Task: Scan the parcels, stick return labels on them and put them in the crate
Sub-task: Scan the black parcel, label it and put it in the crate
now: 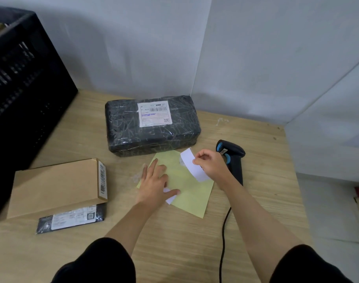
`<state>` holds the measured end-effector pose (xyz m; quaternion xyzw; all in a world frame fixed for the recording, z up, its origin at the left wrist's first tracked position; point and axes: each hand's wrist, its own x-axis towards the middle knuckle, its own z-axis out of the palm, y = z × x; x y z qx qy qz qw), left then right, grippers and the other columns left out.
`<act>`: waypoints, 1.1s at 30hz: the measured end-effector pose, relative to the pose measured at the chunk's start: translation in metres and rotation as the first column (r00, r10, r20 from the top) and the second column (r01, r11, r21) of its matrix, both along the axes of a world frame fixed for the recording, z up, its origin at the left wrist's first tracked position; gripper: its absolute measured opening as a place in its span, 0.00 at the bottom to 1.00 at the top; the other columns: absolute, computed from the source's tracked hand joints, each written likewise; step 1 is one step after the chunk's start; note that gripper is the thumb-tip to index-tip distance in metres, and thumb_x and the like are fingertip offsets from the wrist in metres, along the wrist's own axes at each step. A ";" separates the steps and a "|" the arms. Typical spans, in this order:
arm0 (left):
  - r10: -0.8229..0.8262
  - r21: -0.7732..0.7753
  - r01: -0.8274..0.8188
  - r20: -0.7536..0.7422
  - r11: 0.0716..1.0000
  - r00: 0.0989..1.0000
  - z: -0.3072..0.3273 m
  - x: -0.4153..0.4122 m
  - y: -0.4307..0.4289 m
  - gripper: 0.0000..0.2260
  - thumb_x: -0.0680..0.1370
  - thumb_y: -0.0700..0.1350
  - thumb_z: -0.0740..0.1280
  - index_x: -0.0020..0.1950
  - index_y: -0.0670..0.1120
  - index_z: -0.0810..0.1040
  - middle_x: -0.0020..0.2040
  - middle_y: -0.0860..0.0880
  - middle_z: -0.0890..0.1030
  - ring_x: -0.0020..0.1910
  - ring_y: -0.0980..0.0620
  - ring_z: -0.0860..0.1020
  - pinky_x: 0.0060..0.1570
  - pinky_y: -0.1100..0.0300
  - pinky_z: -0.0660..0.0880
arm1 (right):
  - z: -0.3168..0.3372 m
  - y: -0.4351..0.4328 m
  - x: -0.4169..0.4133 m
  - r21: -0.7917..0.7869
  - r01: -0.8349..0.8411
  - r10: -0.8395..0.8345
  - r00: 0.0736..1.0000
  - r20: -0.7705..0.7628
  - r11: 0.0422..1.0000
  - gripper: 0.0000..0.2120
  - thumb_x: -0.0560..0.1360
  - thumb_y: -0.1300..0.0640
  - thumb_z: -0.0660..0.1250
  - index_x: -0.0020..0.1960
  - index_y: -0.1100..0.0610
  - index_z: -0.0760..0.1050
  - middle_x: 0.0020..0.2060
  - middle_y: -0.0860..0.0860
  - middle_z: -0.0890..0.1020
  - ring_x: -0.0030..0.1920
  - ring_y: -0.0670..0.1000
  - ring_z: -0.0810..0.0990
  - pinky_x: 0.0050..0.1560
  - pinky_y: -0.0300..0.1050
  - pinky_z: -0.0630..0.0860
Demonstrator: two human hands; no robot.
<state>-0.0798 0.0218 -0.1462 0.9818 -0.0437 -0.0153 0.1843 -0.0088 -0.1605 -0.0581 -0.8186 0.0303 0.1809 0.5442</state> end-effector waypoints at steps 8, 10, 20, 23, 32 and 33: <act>-0.106 0.133 0.095 0.075 0.987 0.992 0.007 -0.008 0.006 0.25 0.76 0.64 0.60 0.47 0.43 0.83 0.71 0.49 0.70 0.77 0.47 0.50 0.73 0.52 0.34 | -0.005 0.005 0.001 -0.031 -0.006 0.005 0.999 -0.034 1.000 0.04 0.72 0.64 0.68 0.41 0.58 0.75 0.33 0.50 0.74 0.33 0.44 0.69 0.36 0.36 0.64; -0.086 0.102 0.077 0.085 0.992 0.993 0.009 -0.012 0.006 0.22 0.77 0.61 0.61 0.45 0.43 0.83 0.69 0.49 0.72 0.77 0.46 0.52 0.74 0.50 0.39 | -0.007 0.007 0.000 -0.043 -0.003 0.002 0.999 -0.038 0.999 0.04 0.72 0.64 0.68 0.41 0.57 0.75 0.35 0.51 0.75 0.34 0.46 0.70 0.36 0.37 0.65; 0.002 0.181 -0.022 0.111 0.983 0.994 0.025 -0.016 0.005 0.22 0.80 0.55 0.53 0.41 0.51 0.84 0.59 0.57 0.76 0.69 0.51 0.67 0.65 0.52 0.49 | -0.016 0.018 -0.004 -0.064 -0.028 0.025 0.998 -0.058 0.998 0.04 0.72 0.64 0.68 0.42 0.57 0.75 0.33 0.49 0.74 0.32 0.44 0.69 0.31 0.32 0.66; -0.031 0.242 0.031 -0.004 0.970 0.999 0.030 -0.014 0.007 0.16 0.79 0.51 0.54 0.47 0.53 0.82 0.67 0.57 0.66 0.72 0.51 0.56 0.65 0.47 0.44 | -0.018 0.021 -0.005 -0.060 -0.019 0.016 0.998 -0.055 0.998 0.04 0.71 0.64 0.68 0.41 0.57 0.75 0.32 0.48 0.73 0.32 0.44 0.69 0.27 0.27 0.65; -0.198 0.382 0.214 -0.083 0.899 0.977 0.033 -0.008 0.022 0.27 0.71 0.30 0.61 0.61 0.56 0.78 0.68 0.52 0.62 0.67 0.46 0.51 0.64 0.49 0.49 | -0.017 0.027 -0.008 -0.072 -0.042 0.039 0.998 -0.049 0.997 0.05 0.71 0.64 0.68 0.40 0.56 0.75 0.33 0.48 0.74 0.32 0.44 0.69 0.32 0.35 0.64; -0.201 0.381 0.218 -0.084 0.899 0.976 0.032 -0.010 0.022 0.26 0.71 0.30 0.60 0.62 0.55 0.78 0.67 0.52 0.64 0.67 0.46 0.54 0.62 0.50 0.50 | -0.016 0.027 -0.008 -0.072 -0.039 0.036 0.998 -0.043 0.997 0.05 0.71 0.64 0.68 0.40 0.56 0.75 0.33 0.48 0.74 0.32 0.44 0.70 0.33 0.36 0.64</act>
